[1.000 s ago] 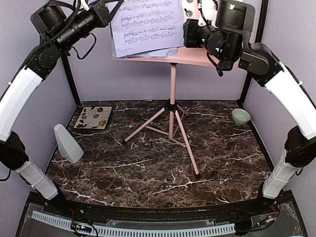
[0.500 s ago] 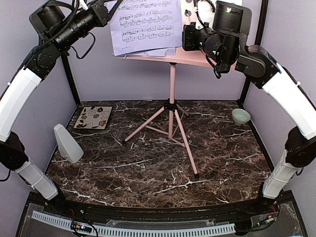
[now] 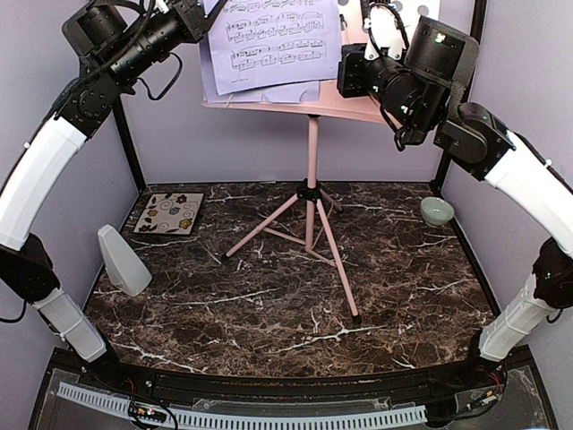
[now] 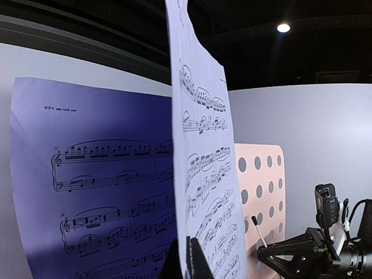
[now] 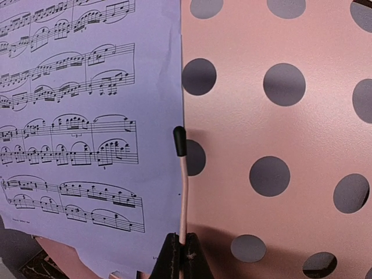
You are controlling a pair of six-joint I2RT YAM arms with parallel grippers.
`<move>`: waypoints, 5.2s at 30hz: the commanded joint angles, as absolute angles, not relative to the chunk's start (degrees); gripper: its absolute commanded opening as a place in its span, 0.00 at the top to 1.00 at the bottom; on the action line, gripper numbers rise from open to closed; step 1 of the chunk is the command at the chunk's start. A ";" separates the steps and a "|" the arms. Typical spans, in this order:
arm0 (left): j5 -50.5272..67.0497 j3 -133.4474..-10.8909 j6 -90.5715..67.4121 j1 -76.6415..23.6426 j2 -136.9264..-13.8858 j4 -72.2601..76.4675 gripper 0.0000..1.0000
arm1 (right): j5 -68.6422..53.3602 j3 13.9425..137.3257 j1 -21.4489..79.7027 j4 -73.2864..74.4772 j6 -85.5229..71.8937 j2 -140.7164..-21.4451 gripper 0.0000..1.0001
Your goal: Set up the instrument practice props
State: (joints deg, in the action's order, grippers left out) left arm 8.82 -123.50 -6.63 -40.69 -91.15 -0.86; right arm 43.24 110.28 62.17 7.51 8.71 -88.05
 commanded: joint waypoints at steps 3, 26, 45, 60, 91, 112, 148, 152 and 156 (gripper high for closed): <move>13.53 -128.74 -9.10 -40.52 -95.11 2.98 1.00 | 40.24 109.00 62.31 3.21 10.02 -85.87 1.00; 18.90 -136.99 -9.16 -44.94 -106.34 6.82 1.00 | 36.89 107.17 62.31 0.78 11.60 -84.89 1.00; 23.30 -141.05 -5.91 -47.01 -111.73 8.53 1.00 | 35.09 105.95 62.31 0.51 11.95 -84.29 1.00; 25.06 -144.66 -1.12 -48.49 -114.29 4.94 1.00 | 37.81 104.88 62.31 0.11 11.42 -84.28 1.00; 15.42 -133.25 2.72 -49.31 -103.69 1.03 0.85 | 41.23 100.66 62.27 -3.54 11.79 -82.63 1.00; 16.70 -133.56 -1.37 -49.91 -106.81 3.25 1.00 | 38.30 98.73 62.30 -5.76 12.50 -81.08 1.00; 4.52 -109.00 3.89 -50.98 -84.18 -0.87 0.39 | 31.79 96.11 62.63 -4.74 10.46 -76.56 0.32; 3.72 -100.36 3.13 -50.98 -79.21 -1.03 0.33 | 25.89 92.71 62.87 -4.49 10.34 -73.57 0.06; 3.38 -94.01 2.64 -50.98 -75.39 -2.39 0.30 | 20.66 88.86 63.23 -2.92 10.13 -70.45 0.00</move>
State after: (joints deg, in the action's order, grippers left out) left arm 4.43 -97.89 3.27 -50.70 -78.94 -1.26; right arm 27.64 91.53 62.63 -2.83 10.41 -73.49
